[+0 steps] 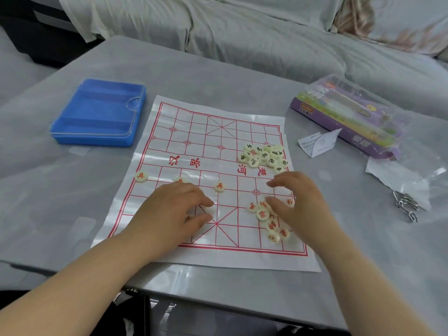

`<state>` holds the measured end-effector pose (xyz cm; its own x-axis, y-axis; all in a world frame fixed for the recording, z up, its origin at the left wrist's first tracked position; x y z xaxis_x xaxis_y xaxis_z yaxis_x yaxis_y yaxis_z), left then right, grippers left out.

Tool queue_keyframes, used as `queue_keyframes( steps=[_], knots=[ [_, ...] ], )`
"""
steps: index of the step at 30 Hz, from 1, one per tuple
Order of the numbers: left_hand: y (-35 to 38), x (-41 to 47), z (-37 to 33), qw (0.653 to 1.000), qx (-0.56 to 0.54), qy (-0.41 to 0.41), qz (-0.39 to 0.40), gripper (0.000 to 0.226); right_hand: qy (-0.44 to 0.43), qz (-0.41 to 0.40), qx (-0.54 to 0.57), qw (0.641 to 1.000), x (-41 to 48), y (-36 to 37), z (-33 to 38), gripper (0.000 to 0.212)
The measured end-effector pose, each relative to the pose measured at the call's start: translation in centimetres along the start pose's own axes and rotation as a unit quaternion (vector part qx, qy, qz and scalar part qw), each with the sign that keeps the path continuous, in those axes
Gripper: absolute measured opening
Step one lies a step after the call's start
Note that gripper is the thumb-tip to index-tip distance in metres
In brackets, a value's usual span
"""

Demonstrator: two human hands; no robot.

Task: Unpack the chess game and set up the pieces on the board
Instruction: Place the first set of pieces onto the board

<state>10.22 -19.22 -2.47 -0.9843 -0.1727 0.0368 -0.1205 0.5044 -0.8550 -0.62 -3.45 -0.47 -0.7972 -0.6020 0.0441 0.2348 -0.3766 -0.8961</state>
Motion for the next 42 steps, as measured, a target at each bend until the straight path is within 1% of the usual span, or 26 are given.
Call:
queue_keyframes(
  steps=[1, 2, 4, 5, 7, 9, 13, 15, 19, 23, 26, 28, 30, 33, 38, 42],
  knots=[
    [0.2, 0.0, -0.5, 1.000, -0.007, 0.003, 0.002, 0.068, 0.017, 0.008, 0.011, 1.000, -0.9, -0.3, -1.1, 0.023],
    [0.4, 0.2, -1.0, 1.000, -0.017, 0.003, 0.002, 0.061, 0.033, 0.008, 0.024, 0.999, -1.8, -0.7, -2.3, 0.020],
    [1.2, 0.5, -2.1, 0.999, -0.028, 0.000, 0.016, 0.036, 0.071, -0.008, 0.058, 0.996, -3.2, -1.2, -4.1, 0.016],
    [1.6, 0.8, -2.8, 0.999, -0.031, 0.004, 0.025, 0.031, 0.089, -0.015, 0.072, 0.993, -3.5, -1.3, -4.9, 0.015],
    [2.5, 1.5, -4.4, 0.999, -0.023, 0.028, 0.041, 0.034, 0.109, -0.016, 0.080, 0.991, -3.5, -1.2, -5.9, 0.014],
    [3.1, 2.0, -5.4, 0.998, -0.005, 0.042, 0.051, 0.039, 0.100, -0.006, 0.078, 0.992, -3.3, -0.8, -5.9, 0.015],
    [4.1, 3.1, -6.0, 0.999, 0.013, 0.026, 0.032, 0.046, 0.059, 0.015, 0.065, 0.996, -3.0, 0.0, -5.3, 0.024],
    [4.4, 3.7, -6.5, 0.999, 0.017, 0.027, 0.021, 0.048, 0.054, 0.022, 0.063, 0.996, -2.9, -0.1, -5.3, 0.027],
    [5.2, 4.8, -7.7, 0.997, 0.056, 0.041, 0.020, 0.044, 0.053, 0.031, 0.071, 0.996, -2.8, -0.1, -5.4, 0.031],
    [5.1, 5.1, -7.6, 0.995, 0.088, 0.045, 0.017, 0.037, 0.044, 0.038, 0.062, 0.996, -2.7, 0.1, -5.0, 0.031],
    [4.9, 4.8, -7.5, 0.995, 0.089, 0.044, 0.007, 0.037, 0.036, 0.043, 0.050, 0.997, -2.7, 0.0, -4.9, 0.029],
    [4.7, 4.3, -7.5, 0.995, 0.087, 0.047, 0.003, 0.036, 0.045, 0.034, 0.058, 0.997, -2.7, -0.6, -5.4, 0.027],
    [3.9, 3.8, -7.5, 0.995, 0.077, 0.053, -0.023, 0.034, 0.067, 0.025, 0.075, 0.995, -2.9, -1.5, -6.4, 0.021],
    [3.0, 3.1, -6.7, 0.996, 0.075, 0.029, -0.041, 0.038, 0.076, 0.052, 0.088, 0.992, -3.5, -1.9, -7.0, 0.012],
    [2.8, 1.9, -5.6, 0.995, 0.091, 0.017, -0.029, 0.039, 0.052, 0.089, 0.064, 0.993, -3.6, -1.1, -6.1, 0.017],
    [2.6, 1.7, -5.5, 0.995, 0.098, 0.011, -0.033, 0.041, 0.060, 0.086, 0.050, 0.993, -3.3, -0.7, -6.1, 0.025]
  ],
)
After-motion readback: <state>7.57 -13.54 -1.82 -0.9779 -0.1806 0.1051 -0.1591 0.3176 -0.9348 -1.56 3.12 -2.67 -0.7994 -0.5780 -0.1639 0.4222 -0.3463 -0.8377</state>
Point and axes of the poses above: each hand's wrist, its own x-axis towards the middle knuckle, its own y-axis out of the palm, z = x × y, the point moved 6 cm from there along x, towards the middle knuckle, and after that the axes turned 2 degrees about -y, right-handed, at the moved point
